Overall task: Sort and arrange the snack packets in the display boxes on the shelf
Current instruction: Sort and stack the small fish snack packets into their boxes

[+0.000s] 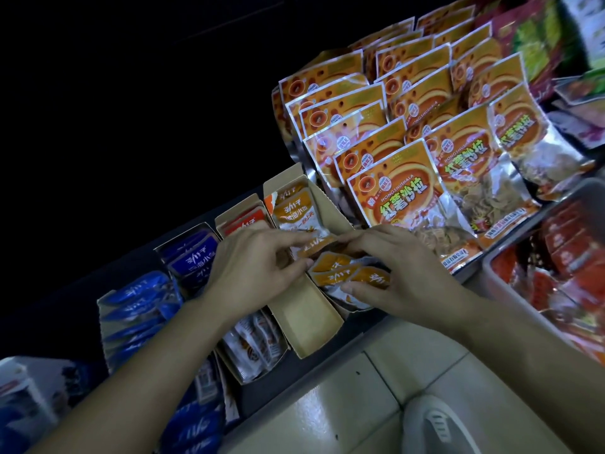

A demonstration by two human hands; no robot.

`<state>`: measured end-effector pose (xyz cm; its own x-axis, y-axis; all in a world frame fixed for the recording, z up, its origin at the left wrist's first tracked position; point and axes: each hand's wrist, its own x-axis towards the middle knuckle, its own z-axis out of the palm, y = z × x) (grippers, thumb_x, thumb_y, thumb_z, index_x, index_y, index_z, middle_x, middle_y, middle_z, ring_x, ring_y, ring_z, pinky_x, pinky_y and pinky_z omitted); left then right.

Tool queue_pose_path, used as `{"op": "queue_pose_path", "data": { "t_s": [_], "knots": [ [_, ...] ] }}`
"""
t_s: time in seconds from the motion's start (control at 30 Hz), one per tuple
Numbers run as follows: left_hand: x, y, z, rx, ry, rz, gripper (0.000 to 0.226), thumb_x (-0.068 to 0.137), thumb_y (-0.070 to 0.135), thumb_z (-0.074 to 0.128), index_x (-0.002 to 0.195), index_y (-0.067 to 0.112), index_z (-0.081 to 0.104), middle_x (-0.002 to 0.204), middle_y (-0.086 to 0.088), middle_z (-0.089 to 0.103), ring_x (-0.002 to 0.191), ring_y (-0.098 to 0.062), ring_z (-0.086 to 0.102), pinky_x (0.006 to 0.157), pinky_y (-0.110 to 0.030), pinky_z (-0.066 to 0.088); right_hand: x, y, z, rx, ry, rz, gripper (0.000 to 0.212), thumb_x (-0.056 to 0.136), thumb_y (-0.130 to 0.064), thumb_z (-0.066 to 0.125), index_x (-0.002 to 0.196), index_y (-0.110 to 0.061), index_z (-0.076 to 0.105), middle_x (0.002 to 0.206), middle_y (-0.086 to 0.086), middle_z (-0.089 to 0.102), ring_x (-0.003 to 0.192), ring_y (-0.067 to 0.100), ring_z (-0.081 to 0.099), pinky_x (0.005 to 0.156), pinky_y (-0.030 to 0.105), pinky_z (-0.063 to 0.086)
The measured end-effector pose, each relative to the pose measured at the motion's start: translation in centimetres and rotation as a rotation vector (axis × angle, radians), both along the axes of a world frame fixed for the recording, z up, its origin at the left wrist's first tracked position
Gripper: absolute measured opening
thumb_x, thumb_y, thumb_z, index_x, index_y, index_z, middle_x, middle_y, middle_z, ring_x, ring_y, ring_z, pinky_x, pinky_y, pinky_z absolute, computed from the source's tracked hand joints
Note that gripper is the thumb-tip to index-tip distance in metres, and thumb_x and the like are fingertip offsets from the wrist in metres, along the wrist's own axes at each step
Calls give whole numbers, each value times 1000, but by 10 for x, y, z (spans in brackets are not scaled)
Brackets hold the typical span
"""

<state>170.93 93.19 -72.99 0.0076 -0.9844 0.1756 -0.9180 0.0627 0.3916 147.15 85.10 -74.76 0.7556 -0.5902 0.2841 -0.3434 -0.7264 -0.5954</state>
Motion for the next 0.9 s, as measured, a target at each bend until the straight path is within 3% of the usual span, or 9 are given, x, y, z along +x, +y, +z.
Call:
{"op": "queue_pose_path", "data": {
  "t_s": [0.07, 0.17, 0.33, 0.43, 0.63, 0.8, 0.9],
  "knots": [
    [-2, -4, 0, -32, -75, 32, 43, 87, 52, 69, 128, 39, 67, 112, 11, 74, 95, -12, 63, 72, -32, 52, -4, 3, -1, -37, 17, -3, 39, 84, -50, 69, 108, -20, 65, 135, -12, 60, 114, 13, 56, 91, 41, 49],
    [-3, -13, 3, -106, -76, 90, 29, 92, 38, 71, 120, 31, 73, 96, 6, 76, 75, -10, 63, 60, -22, 46, -9, 11, -3, -81, 22, -8, 38, 87, -52, 66, 105, -19, 65, 139, -9, 58, 113, 13, 57, 92, 34, 49],
    [-1, -30, 6, -31, -117, 138, 28, 95, 40, 67, 120, 28, 73, 107, 2, 76, 93, -18, 69, 74, -37, 58, -10, 16, -4, -101, 53, -11, 38, 89, -52, 64, 106, -18, 65, 141, -8, 57, 103, 17, 62, 87, 37, 50],
    [-4, -36, 9, -23, -110, 148, 19, 97, 32, 66, 110, 24, 76, 103, 0, 76, 91, -19, 69, 74, -38, 59, -11, 16, -4, -103, 60, -11, 40, 90, -52, 62, 109, -18, 66, 139, -9, 58, 101, 18, 61, 84, 39, 51],
    [3, -37, 19, -361, 13, 224, 14, 94, 25, 70, 102, 19, 79, 88, 1, 78, 73, -18, 71, 62, -37, 59, -12, 20, -6, -106, 61, -11, 36, 90, -47, 66, 113, -19, 66, 134, -9, 62, 102, 19, 61, 83, 40, 50],
    [3, -32, 14, -420, -229, 184, 17, 91, 24, 72, 108, 21, 70, 104, 1, 70, 88, -20, 66, 56, -33, 50, -13, 21, -5, -110, 64, -11, 35, 90, -45, 67, 113, -18, 67, 135, -9, 61, 101, 16, 60, 84, 35, 50],
    [5, -30, 9, -461, -361, 74, 12, 91, 22, 71, 102, 18, 74, 98, -1, 69, 90, -22, 56, 59, -28, 36, -14, 23, -6, -101, 52, -4, 36, 91, -45, 65, 114, -18, 67, 136, -8, 61, 101, 18, 61, 85, 34, 49]
  ]
}}
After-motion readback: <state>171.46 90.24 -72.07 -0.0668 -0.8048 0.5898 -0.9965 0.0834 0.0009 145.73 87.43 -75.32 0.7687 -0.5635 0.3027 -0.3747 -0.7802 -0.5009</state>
